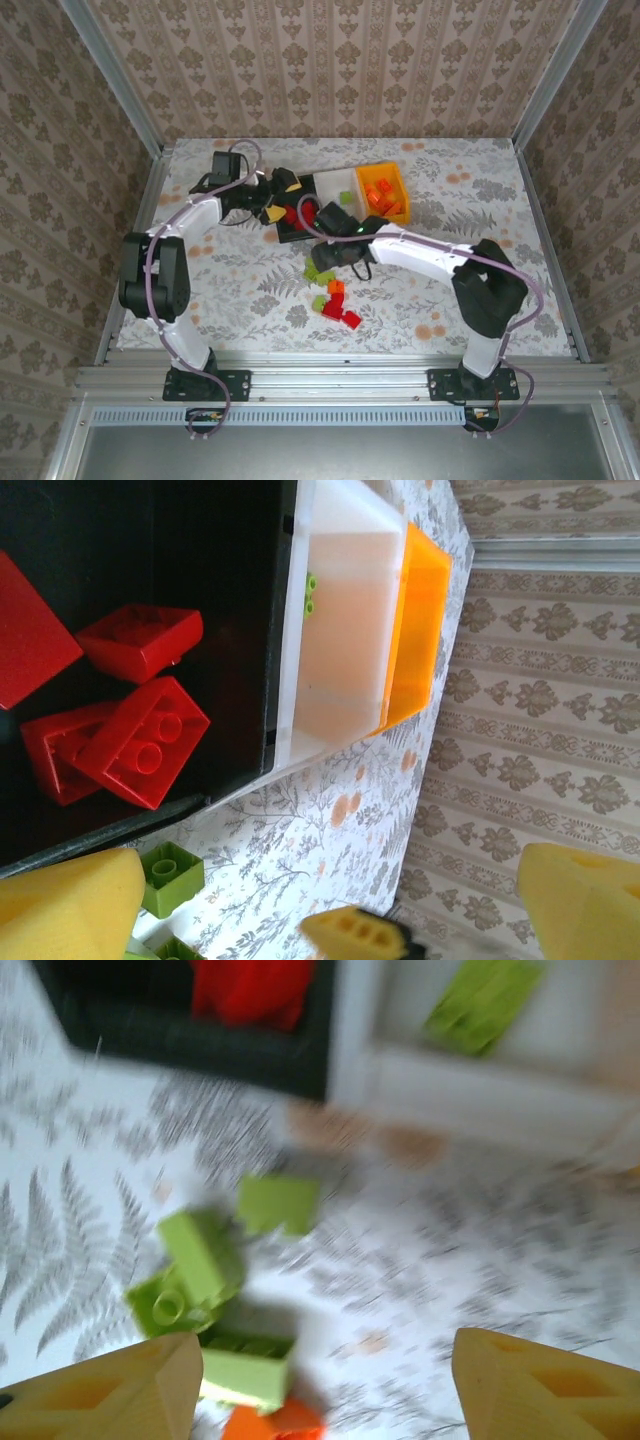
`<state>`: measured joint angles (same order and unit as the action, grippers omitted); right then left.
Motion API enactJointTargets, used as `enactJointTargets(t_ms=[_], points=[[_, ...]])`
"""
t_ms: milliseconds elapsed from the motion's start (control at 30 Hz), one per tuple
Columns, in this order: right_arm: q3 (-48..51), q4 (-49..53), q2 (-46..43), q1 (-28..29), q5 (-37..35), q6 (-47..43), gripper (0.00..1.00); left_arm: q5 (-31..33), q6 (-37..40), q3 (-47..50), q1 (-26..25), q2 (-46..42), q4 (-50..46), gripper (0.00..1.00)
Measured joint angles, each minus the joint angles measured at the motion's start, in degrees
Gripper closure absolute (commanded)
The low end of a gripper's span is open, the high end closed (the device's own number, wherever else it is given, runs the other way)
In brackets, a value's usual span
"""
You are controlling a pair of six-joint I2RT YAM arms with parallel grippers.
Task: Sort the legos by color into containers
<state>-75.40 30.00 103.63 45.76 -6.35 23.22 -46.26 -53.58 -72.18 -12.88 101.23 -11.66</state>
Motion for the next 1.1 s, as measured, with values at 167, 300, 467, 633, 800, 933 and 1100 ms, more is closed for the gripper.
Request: enactJointTargets(t_ms=[167, 300, 467, 633, 800, 933, 1100], points=[[0.04, -0.24, 3.98, 2.69, 1.38, 1.07, 0.25, 0.22, -0.39, 0.17, 1.05, -0.04, 0.5, 0.02], [0.02, -0.24, 6.47, 2.6, 1.9, 1.09, 0.26, 0.39, -0.39, 0.17, 0.92, -0.04, 0.52, 0.02], [0.02, -0.26, 8.17, 2.62, 2.19, 1.2, 0.34, 0.42, -0.39, 0.2, 0.92, -0.04, 0.52, 0.02], [-0.24, -0.33, 8.39, 2.62, 2.19, 1.25, 0.42, 0.42, -0.39, 0.2, 0.92, -0.04, 0.52, 0.02], [-0.31, -0.74, 8.39, 2.62, 2.03, 1.42, 0.46, 0.42, -0.39, 0.2, 0.87, -0.04, 0.52, 0.02], [-0.31, -0.7, 7.96, 2.6, 0.79, 1.4, 0.47, 0.42, -0.39, 0.2, 0.87, -0.04, 0.52, 0.02], [-0.37, -0.48, 4.9, 1.6, -1.03, 0.61, 0.47, 0.39, -0.39, 0.2, 0.79, -0.04, 0.55, 0.02]])
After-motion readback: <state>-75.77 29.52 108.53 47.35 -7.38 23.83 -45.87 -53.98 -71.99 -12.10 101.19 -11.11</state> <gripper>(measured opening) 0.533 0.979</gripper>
